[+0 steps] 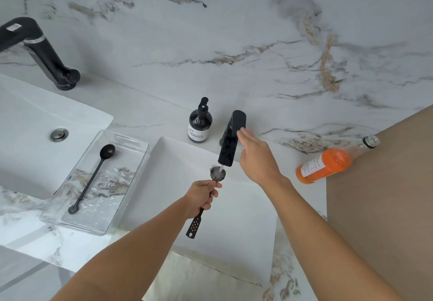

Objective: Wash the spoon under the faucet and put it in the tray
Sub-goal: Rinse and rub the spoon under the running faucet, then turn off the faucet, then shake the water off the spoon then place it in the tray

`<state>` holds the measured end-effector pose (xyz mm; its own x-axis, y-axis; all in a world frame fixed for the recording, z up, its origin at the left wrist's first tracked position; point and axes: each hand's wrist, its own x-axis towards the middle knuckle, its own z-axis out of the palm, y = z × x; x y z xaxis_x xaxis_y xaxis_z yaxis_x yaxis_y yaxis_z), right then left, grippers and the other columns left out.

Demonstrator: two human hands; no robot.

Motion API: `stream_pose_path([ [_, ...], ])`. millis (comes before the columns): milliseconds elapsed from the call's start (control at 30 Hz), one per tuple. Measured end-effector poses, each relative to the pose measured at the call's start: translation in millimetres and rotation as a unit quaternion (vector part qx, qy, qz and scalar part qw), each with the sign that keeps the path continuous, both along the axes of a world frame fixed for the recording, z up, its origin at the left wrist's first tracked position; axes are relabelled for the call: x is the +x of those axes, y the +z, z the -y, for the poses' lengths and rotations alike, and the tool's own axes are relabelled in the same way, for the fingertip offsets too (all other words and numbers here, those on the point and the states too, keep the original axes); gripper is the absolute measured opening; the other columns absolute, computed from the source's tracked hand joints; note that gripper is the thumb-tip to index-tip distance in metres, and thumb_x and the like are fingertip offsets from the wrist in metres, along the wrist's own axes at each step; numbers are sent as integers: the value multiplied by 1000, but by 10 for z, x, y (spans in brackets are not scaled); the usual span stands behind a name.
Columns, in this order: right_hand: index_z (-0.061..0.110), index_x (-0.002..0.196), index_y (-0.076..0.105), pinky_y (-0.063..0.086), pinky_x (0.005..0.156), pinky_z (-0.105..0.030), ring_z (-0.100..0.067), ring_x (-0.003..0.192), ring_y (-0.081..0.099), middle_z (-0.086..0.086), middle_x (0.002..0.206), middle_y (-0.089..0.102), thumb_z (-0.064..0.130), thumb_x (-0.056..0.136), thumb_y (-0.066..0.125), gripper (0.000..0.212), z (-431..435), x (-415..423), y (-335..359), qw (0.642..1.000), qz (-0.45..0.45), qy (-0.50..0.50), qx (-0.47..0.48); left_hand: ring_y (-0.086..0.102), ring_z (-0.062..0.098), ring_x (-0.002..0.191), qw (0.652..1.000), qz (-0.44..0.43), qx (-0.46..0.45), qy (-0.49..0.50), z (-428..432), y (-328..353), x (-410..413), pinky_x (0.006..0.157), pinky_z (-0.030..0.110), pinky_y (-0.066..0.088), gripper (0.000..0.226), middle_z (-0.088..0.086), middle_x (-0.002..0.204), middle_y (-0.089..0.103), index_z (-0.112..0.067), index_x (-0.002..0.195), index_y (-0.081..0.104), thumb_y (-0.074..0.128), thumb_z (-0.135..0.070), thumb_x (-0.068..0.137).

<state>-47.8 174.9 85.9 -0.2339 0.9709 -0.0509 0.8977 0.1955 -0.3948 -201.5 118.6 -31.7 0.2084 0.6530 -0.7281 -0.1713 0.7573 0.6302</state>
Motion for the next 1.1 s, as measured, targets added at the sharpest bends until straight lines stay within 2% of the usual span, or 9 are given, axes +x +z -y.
stream_pose_path([
  [100, 15, 157, 26, 30, 120, -33, -21, 151, 26, 2, 168, 18, -8, 91, 40, 72, 149, 22, -154, 998, -51, -18, -31, 24, 7, 37, 1000, -6, 8, 0, 61, 38, -30, 37, 18, 16, 26, 3, 67, 48, -7, 95, 62, 39, -16, 104],
  [167, 15, 157, 27, 26, 122, -34, -22, 151, 28, -2, 165, 27, 2, 95, 45, 65, 262, 49, -330, 969, -175, -169, -31, 22, 7, 38, 1000, 0, 17, 0, 100, 77, -55, 37, 18, 15, 27, 3, 67, 48, -8, 95, 61, 37, -13, 103],
  [267, 9, 145, 46, 41, 110, -38, -28, 125, 54, -9, 143, 53, 24, 98, 59, 51, 477, 8, -573, 791, -405, -389, -243, 21, 9, 41, 999, 6, 32, -15, 214, 144, -76, 38, 19, 15, 26, 3, 67, 49, -8, 95, 60, 35, -11, 101],
  [367, 0, 102, 70, 60, 83, -39, -29, 78, 62, -18, 98, 66, 27, 98, 61, 28, 720, -115, -671, 665, -538, -330, -400, 23, 10, 45, 996, 36, 64, -43, 359, 189, -77, 40, 20, 16, 20, 4, 68, 50, -7, 95, 54, 37, -13, 103],
  [467, -9, 86, 66, 58, 55, -40, -28, 52, 53, -28, 81, 70, 7, 98, 58, 22, 731, -182, -624, 682, -562, -318, -343, 32, 12, 48, 992, 67, 92, -50, 485, 230, -76, 42, 21, 24, 31, 5, 68, 54, -8, 84, 59, 45, -28, 104],
  [633, -7, 91, 67, 64, 67, -39, -34, 63, 70, -22, 83, 68, -6, 91, 62, 5, 601, -209, -303, 749, -516, -352, -221, 28, 11, 43, 991, -6, 111, -74, 553, 393, -46, 43, 22, 25, 51, -6, 49, 38, -16, 65, 51, 45, -55, 97],
  [800, -10, 94, 68, 63, 70, -30, -32, 75, 76, -25, 94, 71, -19, 89, 54, 17, 564, -172, 24, 731, -585, -262, -233, 18, 12, 47, 987, 13, 152, -59, 483, 603, -25, 43, 22, 17, 52, -2, 59, 25, -20, 60, 42, 43, -57, 97],
  [933, -8, 91, 67, 63, 60, -29, -29, 60, 75, -21, 87, 70, -12, 89, 62, 7, 526, -132, 128, 741, -564, -305, -198, 16, 15, 50, 984, 18, 165, -72, 491, 747, 30, 42, 23, 16, 53, 1, 61, 25, -21, 59, 43, 44, -59, 96],
  [1100, -9, 98, 61, 65, 70, -33, -33, 84, 70, -25, 94, 62, -20, 94, 38, 26, 555, -79, 204, 551, -711, -301, -316, 16, 12, 47, 982, 43, 163, -86, 486, 828, 73, 39, 20, 19, 49, -5, 55, 23, -20, 62, 46, 44, -52, 99],
])
